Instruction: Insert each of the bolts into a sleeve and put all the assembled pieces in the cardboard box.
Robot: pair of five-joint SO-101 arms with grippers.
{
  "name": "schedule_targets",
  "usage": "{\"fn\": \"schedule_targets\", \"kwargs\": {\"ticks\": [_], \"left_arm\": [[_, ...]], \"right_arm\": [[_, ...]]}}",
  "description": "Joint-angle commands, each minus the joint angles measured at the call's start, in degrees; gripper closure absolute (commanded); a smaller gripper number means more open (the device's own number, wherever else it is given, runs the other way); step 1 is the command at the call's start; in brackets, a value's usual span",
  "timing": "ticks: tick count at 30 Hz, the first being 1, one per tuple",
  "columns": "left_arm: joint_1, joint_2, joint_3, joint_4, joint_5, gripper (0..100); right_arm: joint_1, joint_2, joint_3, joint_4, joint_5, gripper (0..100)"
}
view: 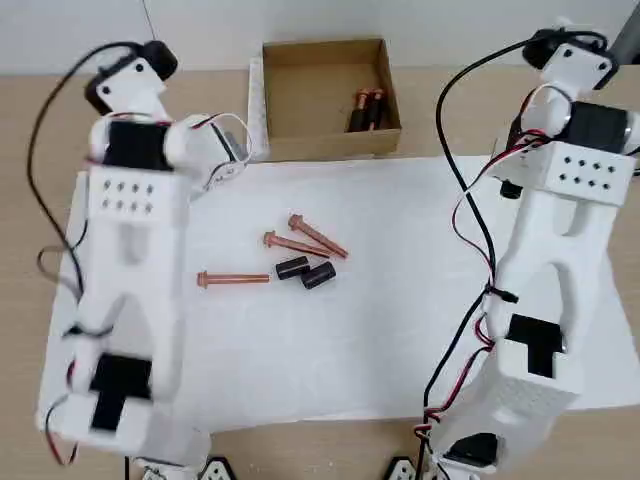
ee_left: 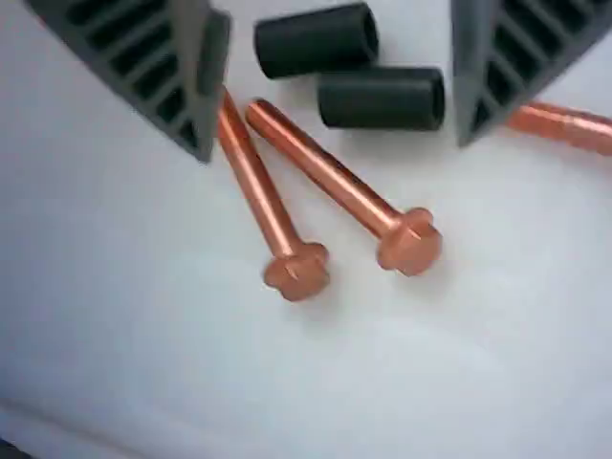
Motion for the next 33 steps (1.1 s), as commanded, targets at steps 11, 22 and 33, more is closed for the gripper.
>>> {"fn": "schedule_targets", "kwargs": {"ticks": [11,22,33], "left_arm": [[1.41,-10.64,46.37,-26.46,12.13,84],[-0.88,-3.52,48.48,-26.37,12.92,84],[-0.88,1.49,48.48,-22.59,14.59,84]], "right_arm": [[0.22,-4.0,-0.26,0.31,0.44,99.5],[0.22,-4.0,-0.18,0.66,0.44,99.5],[0.22,-3.91,-0.18,0.66,0.18,99.5]]}}
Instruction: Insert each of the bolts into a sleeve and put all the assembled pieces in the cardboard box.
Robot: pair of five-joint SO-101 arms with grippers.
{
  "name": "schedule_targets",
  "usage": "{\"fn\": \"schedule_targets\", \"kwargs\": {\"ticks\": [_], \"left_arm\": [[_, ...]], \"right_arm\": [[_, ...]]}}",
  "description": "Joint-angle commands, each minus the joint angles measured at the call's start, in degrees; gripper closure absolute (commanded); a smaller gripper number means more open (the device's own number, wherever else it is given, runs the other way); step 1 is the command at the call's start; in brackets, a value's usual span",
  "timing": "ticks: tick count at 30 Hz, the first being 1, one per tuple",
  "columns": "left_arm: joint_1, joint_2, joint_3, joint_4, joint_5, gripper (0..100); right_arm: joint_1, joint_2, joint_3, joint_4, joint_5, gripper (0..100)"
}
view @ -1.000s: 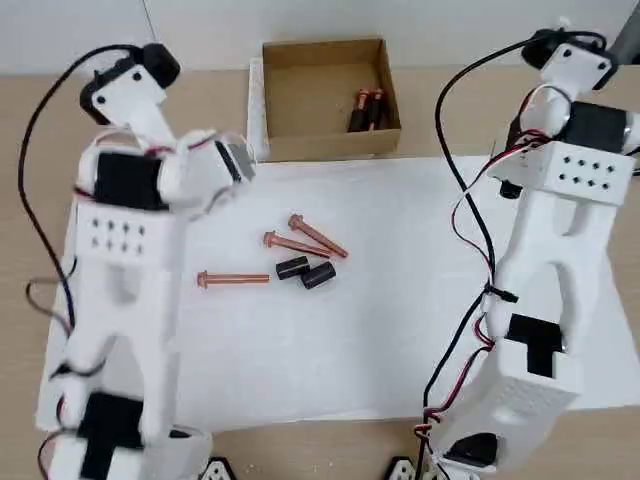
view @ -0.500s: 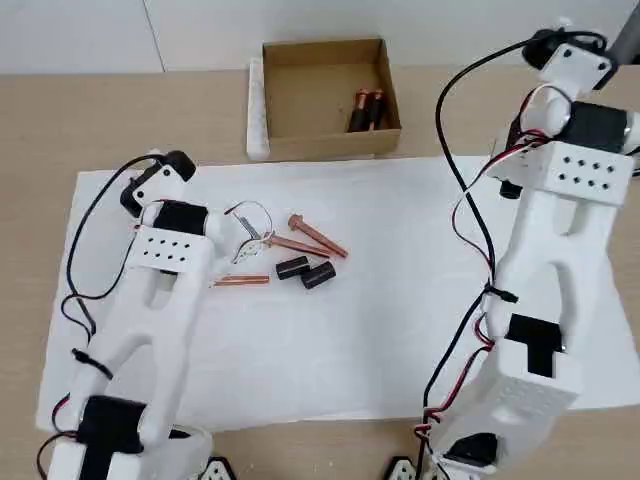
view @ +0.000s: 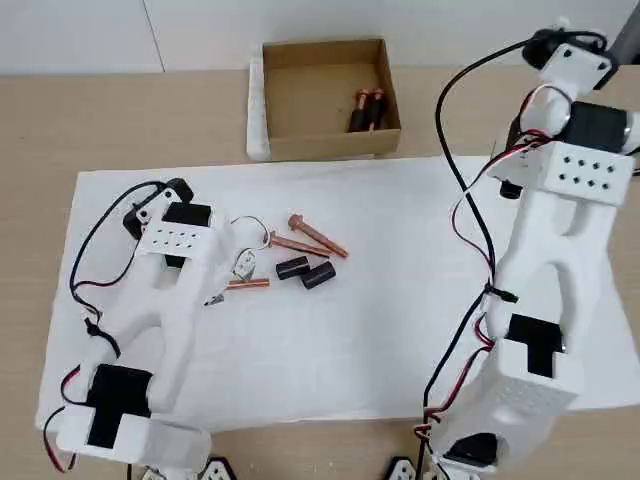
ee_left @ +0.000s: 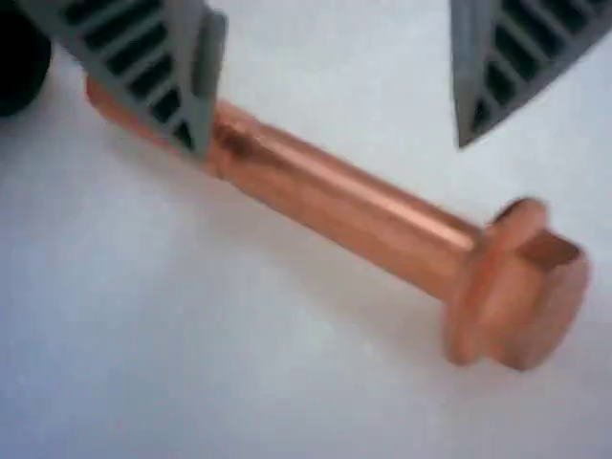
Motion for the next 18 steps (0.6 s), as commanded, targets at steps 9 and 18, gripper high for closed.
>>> {"fn": "schedule_targets", "kwargs": {"ticks": [9,18], "left_arm": [[-0.62,0.18,-0.13,0.88,4.4,84],[-0.7,-0.26,2.24,-4.22,7.65,84]], "right_arm": [[0.4,-3.91,-0.18,0.66,0.18,99.5],[0.48,-3.91,-0.18,0.66,0.18,99.5]]}}
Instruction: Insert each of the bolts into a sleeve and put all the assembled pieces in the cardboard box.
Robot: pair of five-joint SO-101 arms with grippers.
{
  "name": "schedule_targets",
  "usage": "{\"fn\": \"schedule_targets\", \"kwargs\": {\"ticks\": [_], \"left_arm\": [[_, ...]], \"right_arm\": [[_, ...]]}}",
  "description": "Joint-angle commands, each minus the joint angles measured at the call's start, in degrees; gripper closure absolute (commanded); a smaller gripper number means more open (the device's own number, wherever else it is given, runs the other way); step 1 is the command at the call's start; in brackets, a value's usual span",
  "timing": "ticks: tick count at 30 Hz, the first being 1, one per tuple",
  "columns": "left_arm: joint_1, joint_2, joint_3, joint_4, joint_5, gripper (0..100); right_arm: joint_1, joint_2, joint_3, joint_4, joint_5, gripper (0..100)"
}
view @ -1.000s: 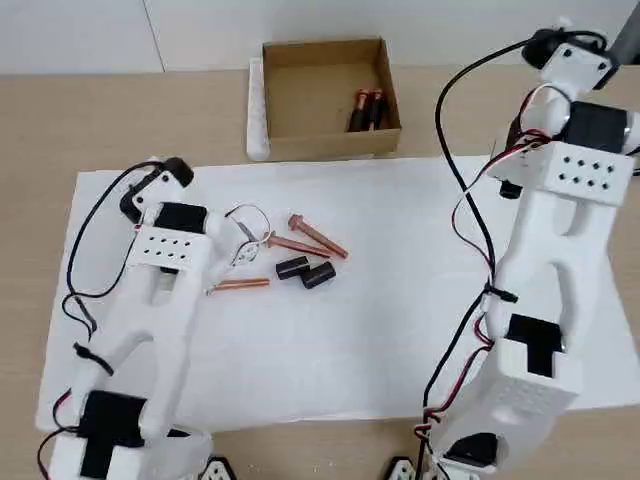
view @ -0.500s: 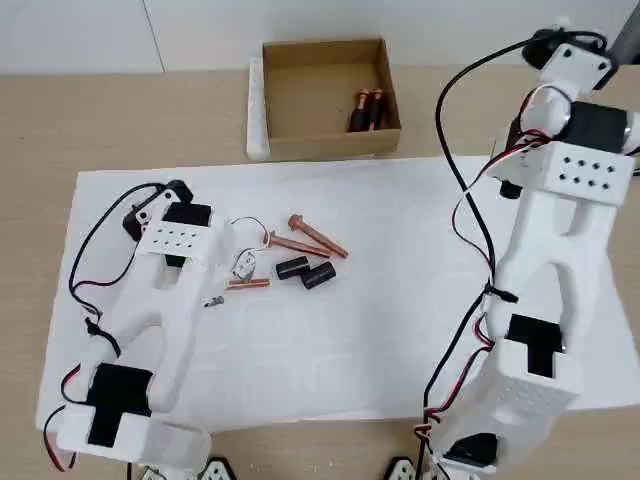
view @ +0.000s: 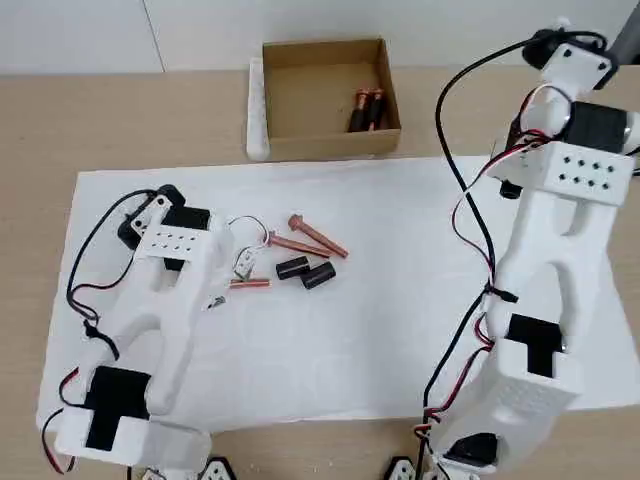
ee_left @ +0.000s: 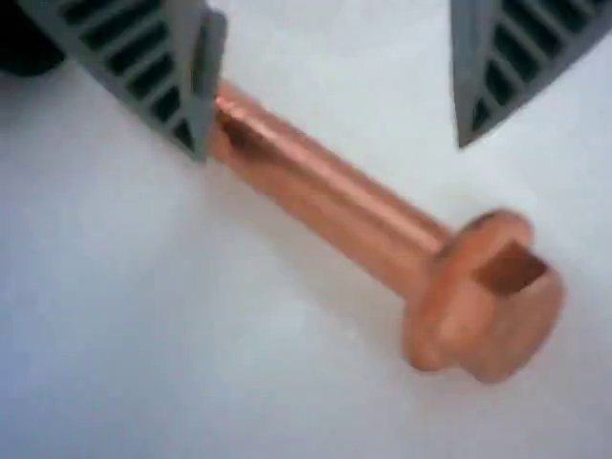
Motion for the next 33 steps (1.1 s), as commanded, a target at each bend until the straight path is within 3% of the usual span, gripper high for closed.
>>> {"fn": "schedule_targets", "kwargs": {"ticks": [1,13,20,27,33], "left_arm": [[-0.62,-0.35,0.22,-1.41,0.79,84],[-6.24,0.09,0.57,-1.67,0.62,84],[-6.07,0.09,0.57,-1.93,0.7,97],[-6.07,0.09,0.57,-2.02,0.0,98],[-3.43,0.09,0.22,-2.73,-11.78,98]], "right_arm": [[0.48,-3.91,-0.18,0.66,0.18,99.5],[0.22,-3.82,-0.18,0.66,0.18,99.5],[0.4,-3.82,-0.18,0.57,0.18,99.5],[0.31,-3.82,-0.18,0.66,0.18,99.5],[0.22,-3.82,-0.18,0.66,0.18,99.5]]}}
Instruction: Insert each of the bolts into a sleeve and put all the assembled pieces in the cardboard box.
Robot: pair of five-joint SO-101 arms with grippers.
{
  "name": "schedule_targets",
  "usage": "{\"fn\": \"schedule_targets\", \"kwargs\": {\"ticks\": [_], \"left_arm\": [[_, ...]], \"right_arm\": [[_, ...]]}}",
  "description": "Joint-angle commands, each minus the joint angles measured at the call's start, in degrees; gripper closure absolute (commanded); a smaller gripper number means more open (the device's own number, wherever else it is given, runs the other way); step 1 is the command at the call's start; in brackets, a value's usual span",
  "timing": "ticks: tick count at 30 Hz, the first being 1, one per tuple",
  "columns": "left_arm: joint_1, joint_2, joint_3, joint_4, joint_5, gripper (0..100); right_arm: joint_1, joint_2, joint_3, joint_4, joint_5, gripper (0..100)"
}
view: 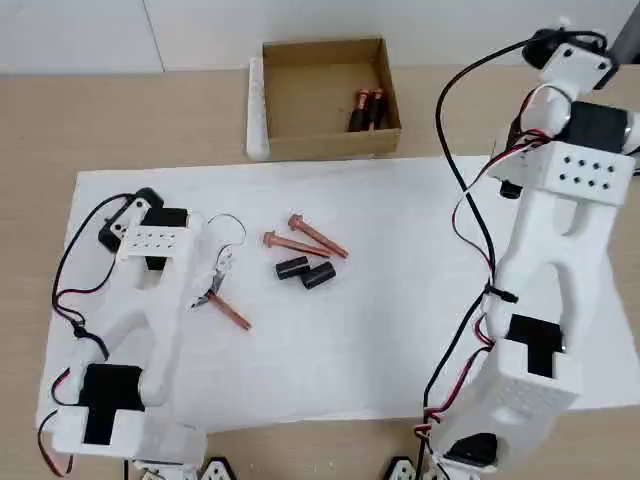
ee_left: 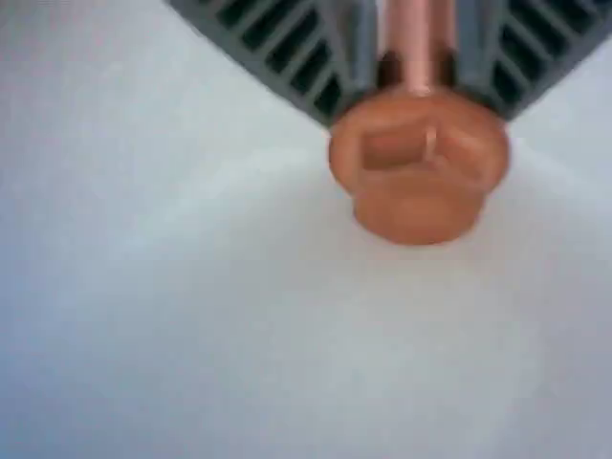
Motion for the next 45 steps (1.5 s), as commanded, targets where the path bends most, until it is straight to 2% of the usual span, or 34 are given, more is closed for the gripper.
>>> {"fn": "schedule_targets", "kwargs": {"ticks": [1,4,11,17,20,25,45], "left_arm": [[2.2,-0.26,-0.57,-1.93,-7.74,98],[2.81,-0.26,-0.57,-3.69,-16.79,98],[2.46,-0.79,-1.36,-7.74,-47.47,98],[2.46,-0.26,-3.74,-8.18,-57.05,98],[2.73,-0.26,-3.74,-8.18,-57.93,97],[2.37,-0.26,-3.38,-7.91,-58.11,91],[2.37,-0.18,4.0,-13.98,-57.93,91]], "right_arm": [[0.22,-3.82,-0.18,0.66,0.18,99.5],[0.31,-3.82,-0.18,0.66,0.18,99.5],[0.57,-3.82,-0.18,0.66,0.26,99.5],[0.57,-3.82,-0.18,0.66,0.26,99.5],[0.57,-3.82,-0.18,0.66,0.26,99.5],[0.57,-3.82,-0.18,0.66,0.18,99.5],[0.57,-3.91,-0.18,0.66,0.18,99.5]]}}
